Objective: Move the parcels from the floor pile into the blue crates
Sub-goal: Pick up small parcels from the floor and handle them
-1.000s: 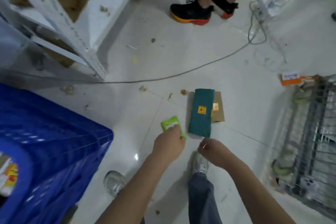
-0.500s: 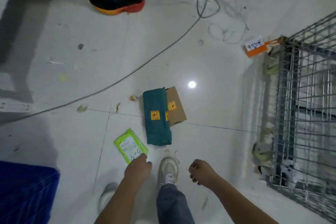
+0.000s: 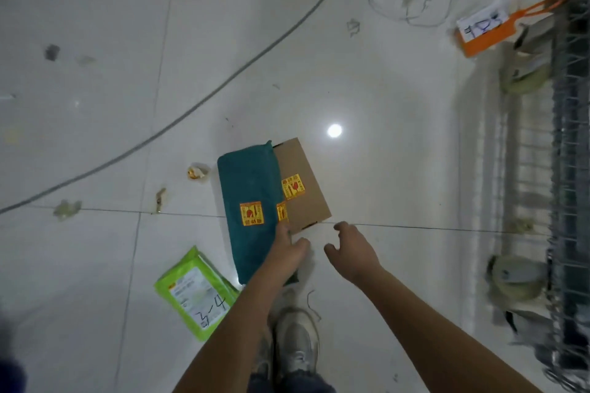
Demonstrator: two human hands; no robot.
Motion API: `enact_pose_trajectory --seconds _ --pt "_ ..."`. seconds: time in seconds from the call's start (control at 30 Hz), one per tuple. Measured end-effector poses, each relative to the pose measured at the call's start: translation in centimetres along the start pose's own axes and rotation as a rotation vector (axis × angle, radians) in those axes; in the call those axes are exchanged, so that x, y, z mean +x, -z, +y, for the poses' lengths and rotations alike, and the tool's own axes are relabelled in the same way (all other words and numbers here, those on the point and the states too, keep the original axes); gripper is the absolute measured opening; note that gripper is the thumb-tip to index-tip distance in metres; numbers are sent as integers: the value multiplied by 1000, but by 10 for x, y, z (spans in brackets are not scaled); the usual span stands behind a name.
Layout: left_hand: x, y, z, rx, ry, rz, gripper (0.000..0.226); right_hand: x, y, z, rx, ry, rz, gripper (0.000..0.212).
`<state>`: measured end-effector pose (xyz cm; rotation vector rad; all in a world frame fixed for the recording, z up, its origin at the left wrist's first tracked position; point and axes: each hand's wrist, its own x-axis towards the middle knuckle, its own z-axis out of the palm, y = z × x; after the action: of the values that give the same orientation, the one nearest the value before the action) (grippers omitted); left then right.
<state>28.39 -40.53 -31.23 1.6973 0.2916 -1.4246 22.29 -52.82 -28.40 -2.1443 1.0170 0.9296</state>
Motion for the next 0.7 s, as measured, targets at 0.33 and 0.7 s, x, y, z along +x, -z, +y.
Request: enact_pose_trajectory --seconds 0.33,0.7 --pt "43 7 -34 536 -219 357 74 99 -39 -4 262 -40 104 75" --pt "54 25 -12 -8 -80 196 65 78 -32 -6 723 -90 84 53"
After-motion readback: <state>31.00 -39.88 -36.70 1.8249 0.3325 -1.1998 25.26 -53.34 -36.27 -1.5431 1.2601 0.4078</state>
